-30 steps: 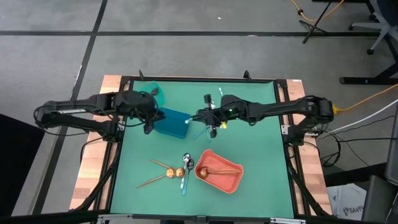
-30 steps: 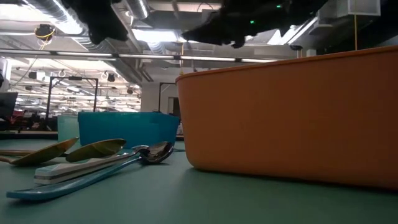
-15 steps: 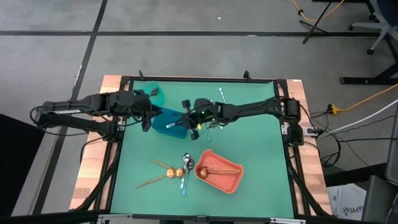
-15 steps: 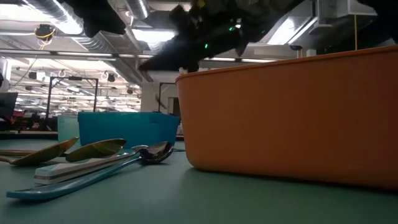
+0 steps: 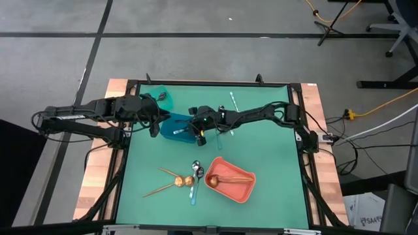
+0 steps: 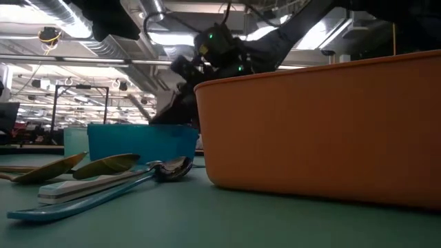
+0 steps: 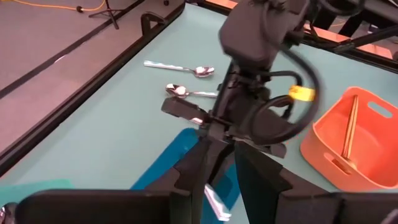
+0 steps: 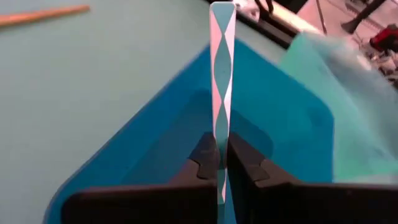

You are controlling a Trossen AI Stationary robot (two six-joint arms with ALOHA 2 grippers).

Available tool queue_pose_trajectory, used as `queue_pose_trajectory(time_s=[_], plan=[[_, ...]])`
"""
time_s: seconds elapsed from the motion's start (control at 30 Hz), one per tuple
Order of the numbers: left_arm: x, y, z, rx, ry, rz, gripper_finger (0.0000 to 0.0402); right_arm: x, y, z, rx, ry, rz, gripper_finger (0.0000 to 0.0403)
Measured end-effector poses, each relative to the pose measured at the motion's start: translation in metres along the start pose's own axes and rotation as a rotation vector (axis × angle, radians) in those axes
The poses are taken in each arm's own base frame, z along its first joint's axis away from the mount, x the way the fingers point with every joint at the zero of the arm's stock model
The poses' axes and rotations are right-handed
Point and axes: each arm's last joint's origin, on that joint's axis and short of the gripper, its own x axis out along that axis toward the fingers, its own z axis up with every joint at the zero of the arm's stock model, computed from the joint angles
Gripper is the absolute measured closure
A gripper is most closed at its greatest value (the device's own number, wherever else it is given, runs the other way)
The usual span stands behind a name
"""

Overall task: Sort silverware by color (type)
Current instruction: Put the patterned blue spoon into the blue bin

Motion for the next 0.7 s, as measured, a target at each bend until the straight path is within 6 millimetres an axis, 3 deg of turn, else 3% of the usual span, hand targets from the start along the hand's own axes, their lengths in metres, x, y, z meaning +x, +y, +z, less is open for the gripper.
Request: queue_pose_trajectory(time_s=[0.7], plan=[[0.0,0.0,0.0,0.0,0.0,0.0,0.0321,0.0019,-0.0033,-0.0074,0.01,0.031,-0.025,0.0397]])
